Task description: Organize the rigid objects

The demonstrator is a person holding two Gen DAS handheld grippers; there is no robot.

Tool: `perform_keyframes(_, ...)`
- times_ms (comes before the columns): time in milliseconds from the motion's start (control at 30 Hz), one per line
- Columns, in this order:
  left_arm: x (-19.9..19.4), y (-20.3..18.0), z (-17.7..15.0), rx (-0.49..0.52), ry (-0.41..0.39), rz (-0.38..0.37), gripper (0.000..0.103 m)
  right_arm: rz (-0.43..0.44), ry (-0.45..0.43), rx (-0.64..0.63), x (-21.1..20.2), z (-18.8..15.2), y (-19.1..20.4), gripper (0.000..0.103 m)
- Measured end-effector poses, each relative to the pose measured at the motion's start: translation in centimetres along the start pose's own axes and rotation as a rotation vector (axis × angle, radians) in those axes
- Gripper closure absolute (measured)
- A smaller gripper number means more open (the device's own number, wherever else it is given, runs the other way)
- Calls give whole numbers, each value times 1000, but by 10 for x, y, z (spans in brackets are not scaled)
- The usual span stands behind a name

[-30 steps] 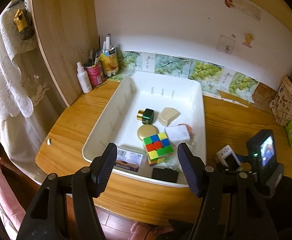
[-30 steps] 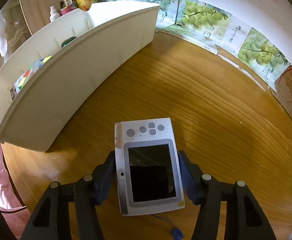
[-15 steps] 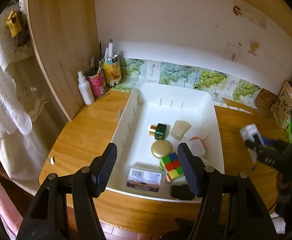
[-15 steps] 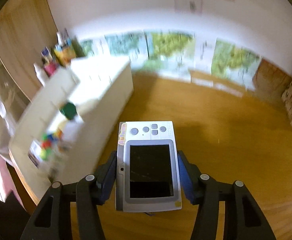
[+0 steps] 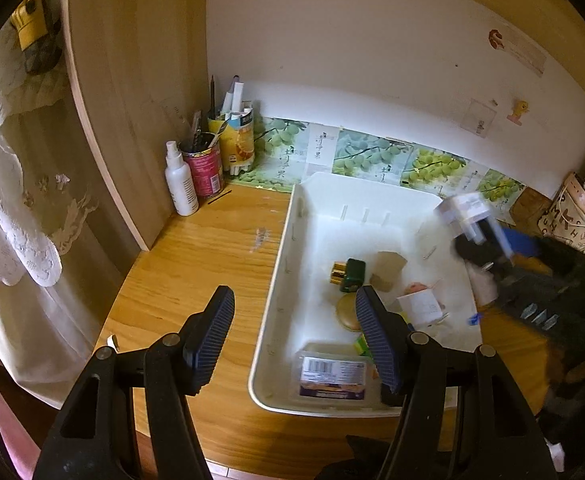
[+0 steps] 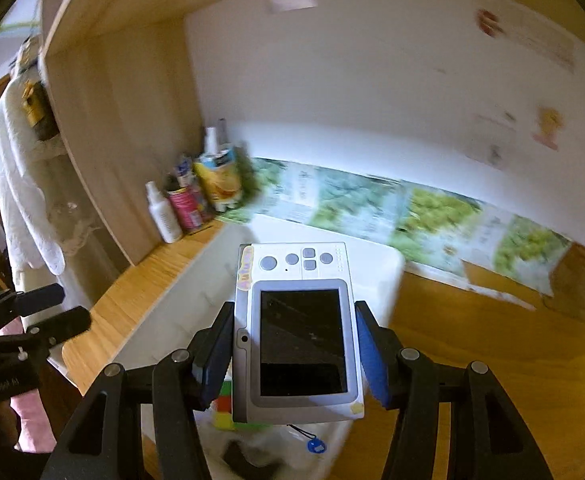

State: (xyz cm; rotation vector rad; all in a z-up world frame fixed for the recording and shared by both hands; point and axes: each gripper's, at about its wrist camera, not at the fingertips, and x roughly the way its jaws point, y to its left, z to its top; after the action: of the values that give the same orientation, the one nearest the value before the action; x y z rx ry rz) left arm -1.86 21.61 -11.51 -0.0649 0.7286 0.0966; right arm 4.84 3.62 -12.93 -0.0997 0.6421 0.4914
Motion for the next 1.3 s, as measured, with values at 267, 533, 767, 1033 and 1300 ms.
perform_keyframes(267,3,10,-7,18,11,-26,36,40,72,-5,29,-29,37,45)
perform_keyframes(533,-8,-17,0,67,13,-83,31,-108,57,95,-17,-38,3,27)
perform_keyframes(767,-26,-69,0,108,-6,-164,26,-257,60,172,-83,-65,-37,21)
perform_keyframes(1033,-60,-141,-5,164,-9,-188,13,-302,75,313,-164,-96,-88,20)
perform_keyframes(1300,-76,-184,-28,153,15,-61,1,-288,102,410,-201,-120,-119,19)
